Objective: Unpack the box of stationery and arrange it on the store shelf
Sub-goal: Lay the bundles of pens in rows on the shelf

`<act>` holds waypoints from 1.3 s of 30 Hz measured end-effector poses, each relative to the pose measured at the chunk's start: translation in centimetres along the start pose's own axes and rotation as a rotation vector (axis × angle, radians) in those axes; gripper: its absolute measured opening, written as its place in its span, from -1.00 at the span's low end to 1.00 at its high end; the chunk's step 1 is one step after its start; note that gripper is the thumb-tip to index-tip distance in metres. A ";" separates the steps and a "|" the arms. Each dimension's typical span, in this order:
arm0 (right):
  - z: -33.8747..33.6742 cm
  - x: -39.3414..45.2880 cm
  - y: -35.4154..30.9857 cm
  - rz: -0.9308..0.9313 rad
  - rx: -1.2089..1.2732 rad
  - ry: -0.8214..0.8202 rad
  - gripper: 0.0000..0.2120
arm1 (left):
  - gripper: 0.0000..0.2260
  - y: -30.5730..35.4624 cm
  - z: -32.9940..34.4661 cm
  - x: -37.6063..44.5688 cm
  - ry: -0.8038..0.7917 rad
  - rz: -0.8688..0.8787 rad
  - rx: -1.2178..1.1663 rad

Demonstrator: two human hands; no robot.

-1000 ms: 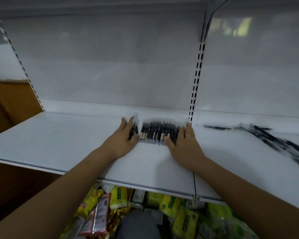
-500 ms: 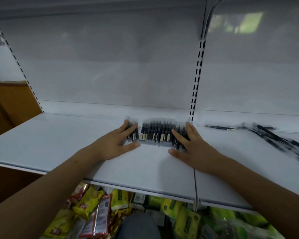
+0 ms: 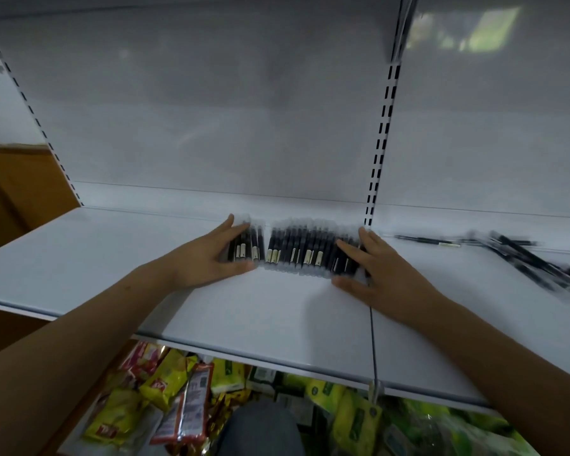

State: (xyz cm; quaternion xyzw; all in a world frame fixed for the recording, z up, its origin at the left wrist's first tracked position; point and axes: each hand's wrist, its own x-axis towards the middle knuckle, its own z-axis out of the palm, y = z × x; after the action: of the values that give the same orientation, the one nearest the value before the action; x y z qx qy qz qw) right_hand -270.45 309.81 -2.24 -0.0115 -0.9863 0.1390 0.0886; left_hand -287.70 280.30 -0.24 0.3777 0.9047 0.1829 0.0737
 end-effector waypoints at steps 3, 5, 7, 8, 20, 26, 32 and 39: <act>0.2 0.0 -0.1 0.063 0.020 -0.033 -0.17 | -0.35 1.4 0.7 0.9 0.004 0.032 0.066; 0.1 0.0 0.0 0.089 0.049 -0.040 -0.18 | -0.45 1.4 1.4 1.4 0.000 0.032 0.108; 0.2 0.0 0.3 0.091 0.054 -0.029 -0.21 | -0.52 0.8 1.7 1.3 0.016 0.072 0.108; 0.2 -0.1 0.4 0.087 0.054 -0.028 -0.23 | -0.56 0.5 1.7 1.1 0.025 0.112 0.093; 0.1 -0.2 -0.1 0.001 0.039 -0.022 -0.21 | -0.30 0.1 1.3 1.5 0.068 0.126 -0.041; 0.3 0.1 0.0 0.023 0.040 -0.059 -0.27 | -0.26 -1.6 -0.3 0.2 -0.139 0.089 -0.019; 0.5 0.3 0.2 0.017 0.022 -0.048 -0.26 | -0.41 -0.6 1.0 0.8 -0.067 0.134 0.014; 0.2 0.2 -0.2 0.011 -0.023 -0.057 -0.28 | -0.45 -0.6 1.0 0.8 -0.093 0.126 -0.022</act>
State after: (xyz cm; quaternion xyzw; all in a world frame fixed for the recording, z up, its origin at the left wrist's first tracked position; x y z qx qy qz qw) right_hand -270.65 309.57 -2.31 -0.0142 -0.9898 0.1285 0.0596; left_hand -288.38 280.73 -1.36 0.4412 0.8726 0.1793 0.1082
